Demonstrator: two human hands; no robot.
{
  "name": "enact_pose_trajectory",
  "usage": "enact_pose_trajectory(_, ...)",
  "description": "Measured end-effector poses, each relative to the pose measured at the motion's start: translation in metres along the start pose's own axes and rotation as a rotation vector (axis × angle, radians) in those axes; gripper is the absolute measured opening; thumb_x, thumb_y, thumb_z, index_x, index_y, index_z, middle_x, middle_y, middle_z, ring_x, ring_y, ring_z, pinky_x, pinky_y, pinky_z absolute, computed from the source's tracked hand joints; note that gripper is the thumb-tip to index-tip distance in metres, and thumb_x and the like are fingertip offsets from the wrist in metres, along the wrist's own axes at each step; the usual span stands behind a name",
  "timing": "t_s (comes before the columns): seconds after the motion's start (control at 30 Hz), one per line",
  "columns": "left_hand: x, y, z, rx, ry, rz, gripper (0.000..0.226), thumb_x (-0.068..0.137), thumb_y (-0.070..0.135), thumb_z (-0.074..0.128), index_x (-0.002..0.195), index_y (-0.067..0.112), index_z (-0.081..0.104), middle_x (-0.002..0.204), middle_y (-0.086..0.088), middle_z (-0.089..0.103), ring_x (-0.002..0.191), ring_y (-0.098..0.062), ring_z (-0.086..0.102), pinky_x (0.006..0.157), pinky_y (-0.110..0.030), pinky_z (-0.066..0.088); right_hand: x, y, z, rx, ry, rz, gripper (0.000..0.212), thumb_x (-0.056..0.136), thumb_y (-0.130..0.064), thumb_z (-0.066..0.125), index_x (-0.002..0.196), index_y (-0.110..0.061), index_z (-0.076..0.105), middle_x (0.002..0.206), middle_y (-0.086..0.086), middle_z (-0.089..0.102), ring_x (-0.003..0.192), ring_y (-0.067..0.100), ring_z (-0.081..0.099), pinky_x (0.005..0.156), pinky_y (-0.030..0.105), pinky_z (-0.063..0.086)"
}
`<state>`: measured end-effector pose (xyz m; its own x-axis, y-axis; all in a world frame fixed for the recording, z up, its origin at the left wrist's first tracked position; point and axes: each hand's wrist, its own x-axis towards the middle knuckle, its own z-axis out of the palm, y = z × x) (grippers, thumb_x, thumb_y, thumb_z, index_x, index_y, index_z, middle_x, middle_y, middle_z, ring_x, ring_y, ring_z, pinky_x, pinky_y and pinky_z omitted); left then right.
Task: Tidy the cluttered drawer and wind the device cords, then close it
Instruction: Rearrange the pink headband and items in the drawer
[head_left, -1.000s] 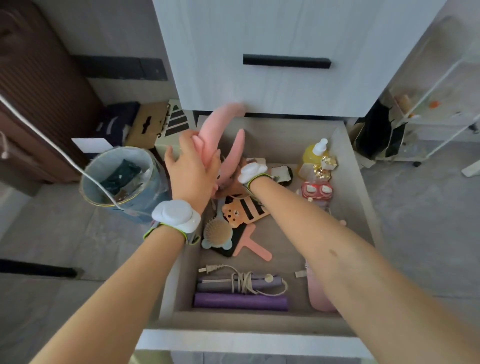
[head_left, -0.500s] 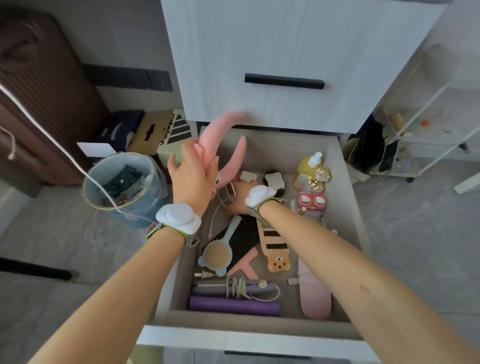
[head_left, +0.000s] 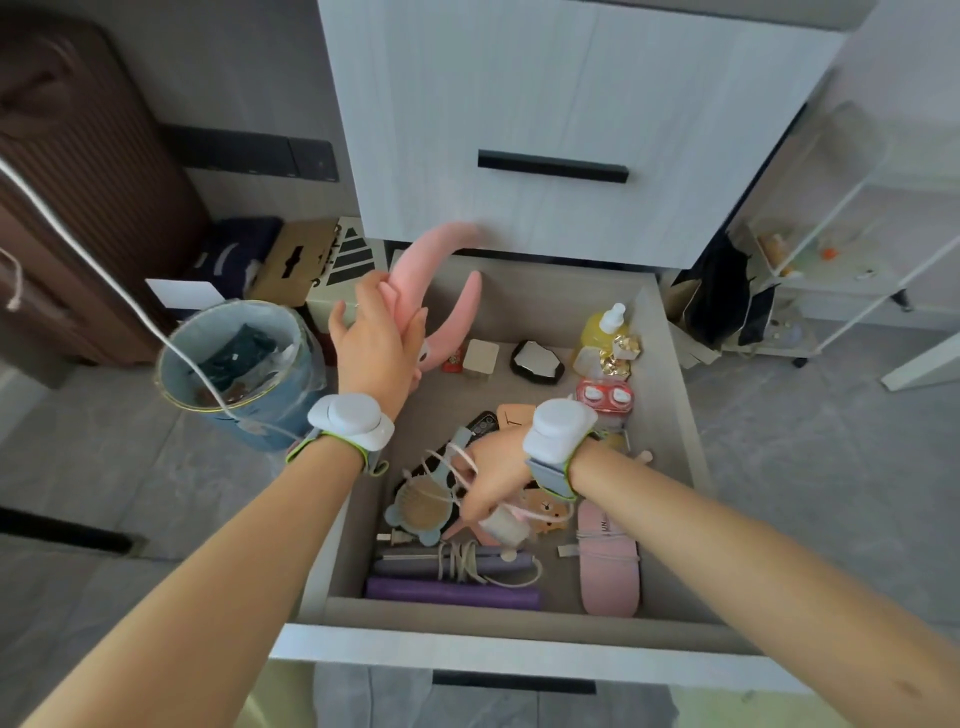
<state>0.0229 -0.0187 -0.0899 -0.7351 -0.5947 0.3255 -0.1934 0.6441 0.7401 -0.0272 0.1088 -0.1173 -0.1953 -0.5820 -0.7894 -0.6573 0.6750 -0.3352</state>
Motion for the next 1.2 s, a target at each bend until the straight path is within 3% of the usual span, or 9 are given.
enact_pose_trajectory(0.17,0.0,0.0,0.0,0.003,0.012,-0.022,0.039,0.094,0.016,0.052,0.127,0.002,0.039,0.092,0.008,0.032,0.091,-0.019,0.048,0.108,-0.055,0.031,-0.004,-0.002,-0.004,-0.027,-0.289,0.094,0.056,0.061,-0.076,0.062,0.077,-0.023,0.067,0.105,0.0,0.066,0.102,0.019,0.059,0.099,0.033,0.042)
enact_pose_trajectory(0.27,0.002,-0.003,0.001,0.007,0.019,-0.028,0.038,0.093,0.016,0.052,0.126,0.002,0.039,0.089,0.01,0.033,0.09,-0.014,0.041,0.108,-0.054,0.03,-0.007,-0.014,-0.014,-0.042,-0.127,0.104,0.08,0.078,-0.083,0.027,0.086,-0.011,0.062,0.095,0.001,0.058,0.088,0.017,0.054,0.093,0.028,0.036)
enact_pose_trajectory(0.37,0.003,-0.008,0.003,0.006,0.04,-0.021,0.039,0.093,0.018,0.052,0.126,0.002,0.039,0.099,0.006,0.037,0.095,-0.016,0.046,0.107,-0.055,0.032,0.004,-0.012,-0.023,0.006,0.353,0.051,0.055,0.093,-0.063,0.029,0.065,-0.021,0.052,0.065,-0.001,0.054,0.063,0.017,0.053,0.066,0.025,0.038)
enact_pose_trajectory(0.47,0.006,-0.015,0.006,-0.017,0.077,-0.009,0.039,0.093,0.018,0.053,0.125,0.002,0.038,0.107,0.004,0.04,0.095,-0.011,0.038,0.103,-0.056,0.035,0.043,0.006,-0.03,-0.005,0.664,0.165,0.035,0.088,-0.046,0.054,0.108,-0.017,0.052,0.108,0.008,0.055,0.101,0.031,0.057,0.073,0.025,0.042)
enact_pose_trajectory(0.57,0.008,-0.023,0.01,-0.029,0.084,-0.008,0.042,0.092,0.022,0.054,0.125,0.004,0.036,0.123,-0.01,0.047,0.118,-0.034,0.042,0.098,-0.055,0.04,0.09,0.023,-0.04,0.082,0.633,0.35,0.083,0.077,-0.058,0.061,0.144,-0.029,0.021,0.149,0.013,0.018,0.134,0.039,0.029,0.102,0.048,0.037)
enact_pose_trajectory(0.67,0.009,-0.026,0.013,-0.021,0.078,-0.012,0.043,0.091,0.024,0.053,0.127,0.006,0.036,0.129,-0.012,0.045,0.123,-0.04,0.038,0.097,-0.049,0.041,0.111,0.032,-0.049,0.137,0.609,0.343,0.076,0.083,-0.059,0.052,0.146,-0.038,0.016,0.157,0.009,0.0,0.142,0.042,0.005,0.109,0.063,0.019)
enact_pose_trajectory(0.87,0.01,-0.026,0.013,-0.016,0.087,-0.008,0.042,0.092,0.024,0.052,0.126,0.008,0.035,0.121,-0.004,0.047,0.121,-0.036,0.039,0.09,-0.037,0.043,0.128,0.017,-0.047,0.015,0.623,0.393,0.048,0.092,-0.037,0.047,0.138,-0.03,0.035,0.146,0.006,0.022,0.134,0.037,0.024,0.095,0.053,0.033)
enact_pose_trajectory(1.03,0.01,-0.028,0.014,-0.025,0.043,0.049,0.044,0.091,0.03,0.051,0.127,0.016,0.031,0.113,-0.005,0.049,0.1,-0.038,0.053,0.072,-0.05,0.053,0.125,0.019,-0.039,0.259,0.627,0.387,0.044,0.097,-0.027,0.031,0.139,-0.016,0.035,0.142,0.011,0.032,0.131,0.028,0.031,0.099,0.041,0.031)
enact_pose_trajectory(1.2,0.009,-0.026,0.016,0.066,-0.097,0.269,0.038,0.088,0.026,0.054,0.116,0.025,0.027,0.114,-0.016,0.051,0.081,-0.038,0.059,0.069,-0.045,0.052,0.078,0.022,-0.02,-0.179,0.78,0.346,0.039,0.091,-0.008,0.039,0.129,-0.015,0.047,0.137,0.012,0.036,0.129,0.032,0.029,0.093,0.042,0.035)
